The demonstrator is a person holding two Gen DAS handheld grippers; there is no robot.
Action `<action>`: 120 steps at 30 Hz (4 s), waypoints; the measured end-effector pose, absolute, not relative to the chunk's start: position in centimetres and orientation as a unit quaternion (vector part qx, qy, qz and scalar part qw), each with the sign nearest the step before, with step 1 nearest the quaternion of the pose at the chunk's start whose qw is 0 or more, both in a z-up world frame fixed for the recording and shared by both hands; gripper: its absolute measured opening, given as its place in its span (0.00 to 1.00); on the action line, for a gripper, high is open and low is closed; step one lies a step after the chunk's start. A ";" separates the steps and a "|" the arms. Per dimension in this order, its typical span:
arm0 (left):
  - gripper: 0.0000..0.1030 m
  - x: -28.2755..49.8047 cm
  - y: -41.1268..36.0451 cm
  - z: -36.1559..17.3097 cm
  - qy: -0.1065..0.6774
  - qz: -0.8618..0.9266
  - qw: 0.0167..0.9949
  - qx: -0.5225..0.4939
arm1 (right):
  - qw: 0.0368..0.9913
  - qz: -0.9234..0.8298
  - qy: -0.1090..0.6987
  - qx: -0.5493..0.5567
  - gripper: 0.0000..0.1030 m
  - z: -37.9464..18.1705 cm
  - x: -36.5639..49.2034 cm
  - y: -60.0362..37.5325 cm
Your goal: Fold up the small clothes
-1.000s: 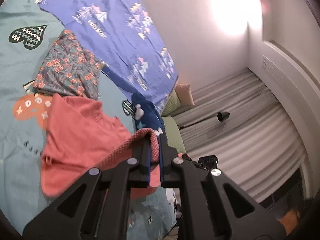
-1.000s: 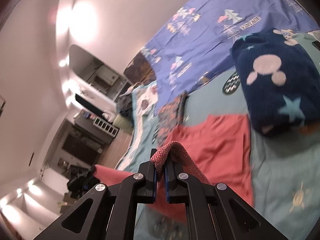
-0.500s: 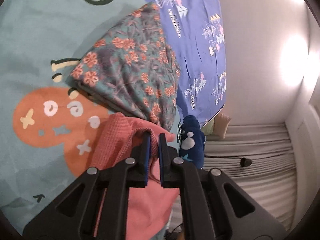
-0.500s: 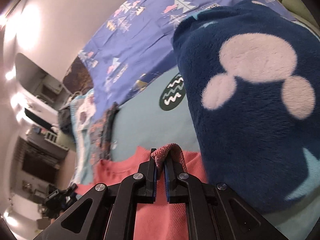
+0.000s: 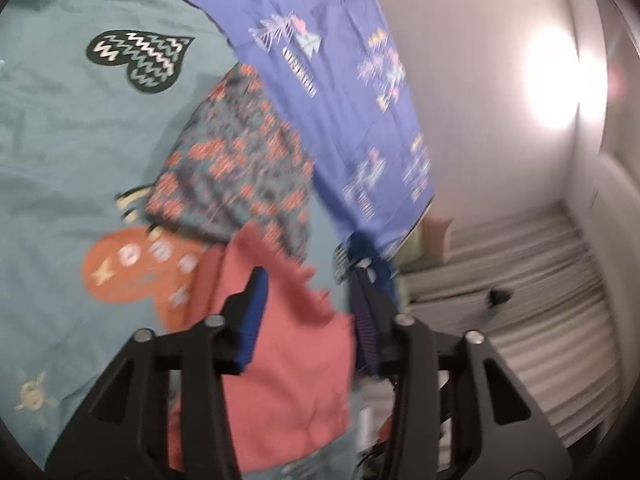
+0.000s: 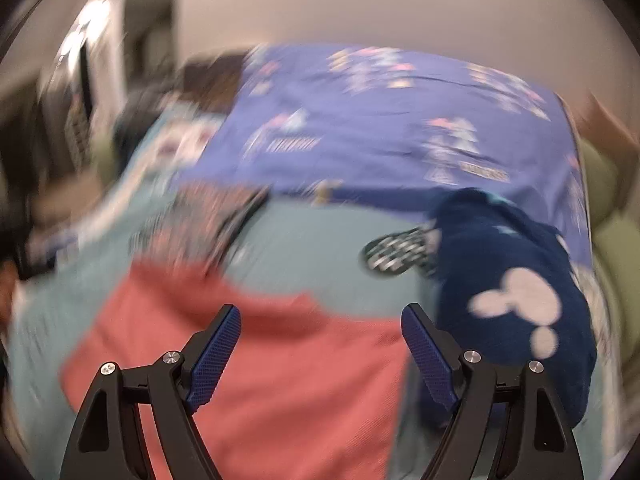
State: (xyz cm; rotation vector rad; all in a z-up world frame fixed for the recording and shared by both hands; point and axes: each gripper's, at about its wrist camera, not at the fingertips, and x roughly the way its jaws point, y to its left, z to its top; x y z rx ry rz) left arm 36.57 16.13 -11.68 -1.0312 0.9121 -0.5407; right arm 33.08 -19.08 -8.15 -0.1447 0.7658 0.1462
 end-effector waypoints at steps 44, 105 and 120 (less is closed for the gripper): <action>0.60 26.8 15.7 -25.8 0.495 -0.314 0.566 -0.580 | 0.882 0.165 0.441 0.026 0.78 -11.5 30.0 -9.7; 0.26 24.3 5.9 -19.7 0.534 -0.383 0.709 -0.257 | 0.904 0.006 0.426 0.032 0.70 -17.6 17.2 -21.1; 0.65 26.6 3.4 -12.3 0.458 -0.375 0.772 -0.229 | 0.900 0.021 0.436 0.010 0.80 -13.8 23.0 -18.9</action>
